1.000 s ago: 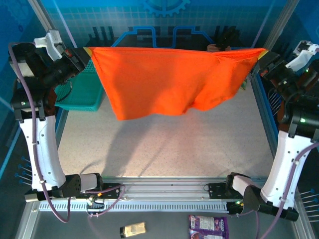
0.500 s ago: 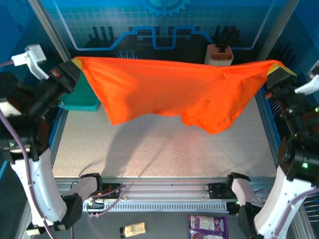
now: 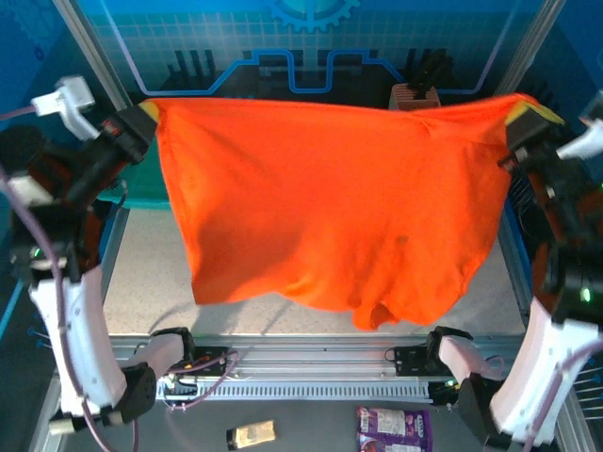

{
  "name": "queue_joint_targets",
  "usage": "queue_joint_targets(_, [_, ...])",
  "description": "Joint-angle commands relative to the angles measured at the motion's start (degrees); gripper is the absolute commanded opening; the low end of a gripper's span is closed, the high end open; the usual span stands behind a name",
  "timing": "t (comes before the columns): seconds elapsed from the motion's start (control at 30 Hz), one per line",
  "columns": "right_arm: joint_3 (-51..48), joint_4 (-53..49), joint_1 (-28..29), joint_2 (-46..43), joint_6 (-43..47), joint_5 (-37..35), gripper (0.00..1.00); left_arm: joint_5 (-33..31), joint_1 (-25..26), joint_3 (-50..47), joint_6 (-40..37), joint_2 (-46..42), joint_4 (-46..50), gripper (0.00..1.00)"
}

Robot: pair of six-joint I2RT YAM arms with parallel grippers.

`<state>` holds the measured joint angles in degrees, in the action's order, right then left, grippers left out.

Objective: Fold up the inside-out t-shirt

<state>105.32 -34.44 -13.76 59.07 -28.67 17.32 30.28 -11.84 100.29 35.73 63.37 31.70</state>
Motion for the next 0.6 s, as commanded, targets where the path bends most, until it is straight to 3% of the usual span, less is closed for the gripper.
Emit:
queue_joint_targets(0.0, [-6.8, 2.9, 3.4, 8.1, 0.0, -0.2, 0.0, 0.5, -0.3, -7.5, 1.6, 6.0, -5.3, 0.0])
queue_joint_targets(0.1, [-14.0, 7.4, 7.7, 14.1, 2.6, -4.8, 0.0, 0.3, 0.4, -11.8, -0.5, 13.4, -5.8, 0.0])
queue_joint_targets(0.3, [-18.8, 15.5, 9.6, 33.8, 1.1, -4.8, 0.0, -1.4, 1.3, -12.9, -5.4, 33.2, -6.1, 0.0])
queue_joint_targets(0.4, [-16.0, 16.7, 10.0, 42.9, -0.6, -5.4, 0.11, -5.2, 2.1, -8.3, -7.9, 43.1, -4.5, 0.03])
queue_joint_targets(0.43, [-14.5, 16.3, 10.2, 45.2, -1.2, -5.6, 0.19, -6.6, 2.2, -6.2, -8.5, 45.6, -3.9, 0.05])
queue_joint_targets(0.47, [-13.3, 15.7, 10.3, 46.7, -1.4, -6.1, 0.29, -7.9, 2.3, -4.0, -9.0, 47.1, -2.7, 0.1])
queue_joint_targets(0.5, [-11.8, 14.2, 10.5, 48.0, -1.3, -6.7, 0.38, -9.1, 2.6, -1.3, -9.6, 48.9, -0.8, 0.2])
queue_joint_targets(0.57, [-9.5, 11.3, 11.0, 48.7, -0.9, -7.0, 0.46, -10.2, 3.1, 3.1, -10.3, 50.3, 2.9, 0.33])
